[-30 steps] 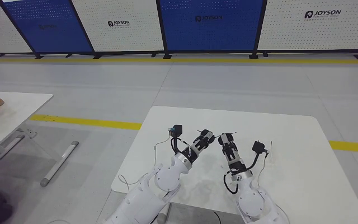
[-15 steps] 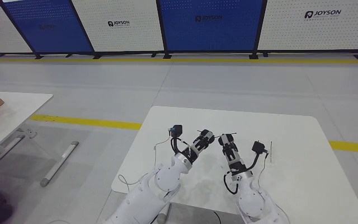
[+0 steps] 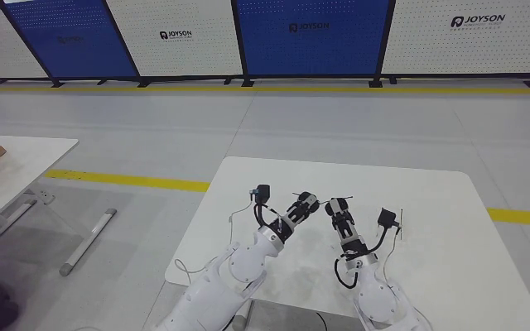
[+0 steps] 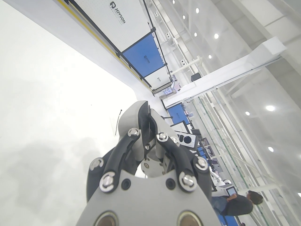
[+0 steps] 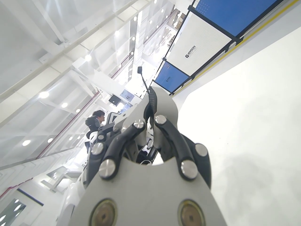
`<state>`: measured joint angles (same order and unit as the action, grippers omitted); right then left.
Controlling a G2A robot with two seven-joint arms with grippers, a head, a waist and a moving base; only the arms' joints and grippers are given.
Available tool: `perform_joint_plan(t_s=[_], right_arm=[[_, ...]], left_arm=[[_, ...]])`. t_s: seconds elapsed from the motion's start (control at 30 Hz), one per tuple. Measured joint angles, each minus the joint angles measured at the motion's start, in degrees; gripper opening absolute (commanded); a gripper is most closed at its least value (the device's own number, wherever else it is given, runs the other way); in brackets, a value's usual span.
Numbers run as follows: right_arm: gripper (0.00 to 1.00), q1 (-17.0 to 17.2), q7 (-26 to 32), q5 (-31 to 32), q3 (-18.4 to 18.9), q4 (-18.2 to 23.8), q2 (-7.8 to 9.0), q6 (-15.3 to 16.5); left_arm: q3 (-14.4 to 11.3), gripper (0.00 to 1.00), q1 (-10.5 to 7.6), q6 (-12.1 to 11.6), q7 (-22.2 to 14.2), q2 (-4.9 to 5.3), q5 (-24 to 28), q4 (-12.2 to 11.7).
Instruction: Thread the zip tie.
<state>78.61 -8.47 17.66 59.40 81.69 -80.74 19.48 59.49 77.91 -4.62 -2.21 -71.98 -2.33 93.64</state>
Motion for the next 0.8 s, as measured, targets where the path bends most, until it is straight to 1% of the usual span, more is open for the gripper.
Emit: perform_joint_plan(t_s=[0.17,0.3,0.43,0.57,0.67,0.8], right_arm=[[0.00,0.04,-0.76,1.32,-0.01,-0.28,-0.04,0.00],[0.00,0.00,-0.41,1.94,-0.14,-0.30,-0.07,0.00],[0.00,0.15,1.31,-0.26,-0.07,0.75,-0.01,0.00],[0.00,0.60,1.17,-0.57,0.67,1.51,0.25,0.00],[0.00,0.85,-0.20,0.76,0.81,1.53,0.33,0.00],[0.00,1.02,-1.93,2.86,0.78,1.25,0.33,0.00]], left_arm=[[0.12,0.00,0.14,-0.20,0.21,-0.08,-0.05,0.17],[0.34,0.00,0.45,-1.08,0.21,-0.12,0.31,0.79],[0.36,0.00,0.58,-1.20,0.27,-0.15,-0.13,0.72],[0.20,0.00,0.45,-0.69,0.23,-0.26,-0.35,0.28],[0.09,0.00,0.33,-0.23,0.31,-0.33,-0.71,0.21],[-0.30,0.00,0.06,0.82,1.00,-0.42,-2.59,-0.05]])
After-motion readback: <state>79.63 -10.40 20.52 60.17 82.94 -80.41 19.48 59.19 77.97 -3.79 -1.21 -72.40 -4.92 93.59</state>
